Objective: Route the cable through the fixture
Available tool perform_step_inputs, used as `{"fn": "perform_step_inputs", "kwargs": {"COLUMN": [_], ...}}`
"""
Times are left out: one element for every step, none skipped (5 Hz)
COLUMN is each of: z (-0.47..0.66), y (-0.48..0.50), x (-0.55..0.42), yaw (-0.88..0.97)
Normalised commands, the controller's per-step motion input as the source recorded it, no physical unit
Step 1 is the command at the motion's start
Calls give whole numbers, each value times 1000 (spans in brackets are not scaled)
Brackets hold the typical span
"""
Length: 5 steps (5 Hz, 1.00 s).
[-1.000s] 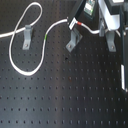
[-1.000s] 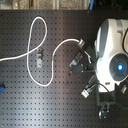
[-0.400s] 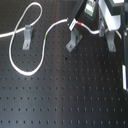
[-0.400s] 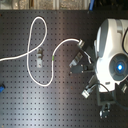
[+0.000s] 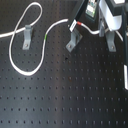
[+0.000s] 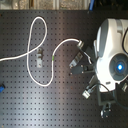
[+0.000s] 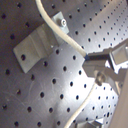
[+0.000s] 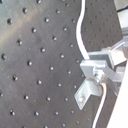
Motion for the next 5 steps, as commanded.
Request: {"fn": "perform_step_inputs", "kwargs": {"z": [-21, -28, 17, 751, 669], "y": [-137, 48, 94, -252, -209], "x": [-62, 7, -22, -178, -201], "yaw": [-231, 0, 0, 243, 237]}}
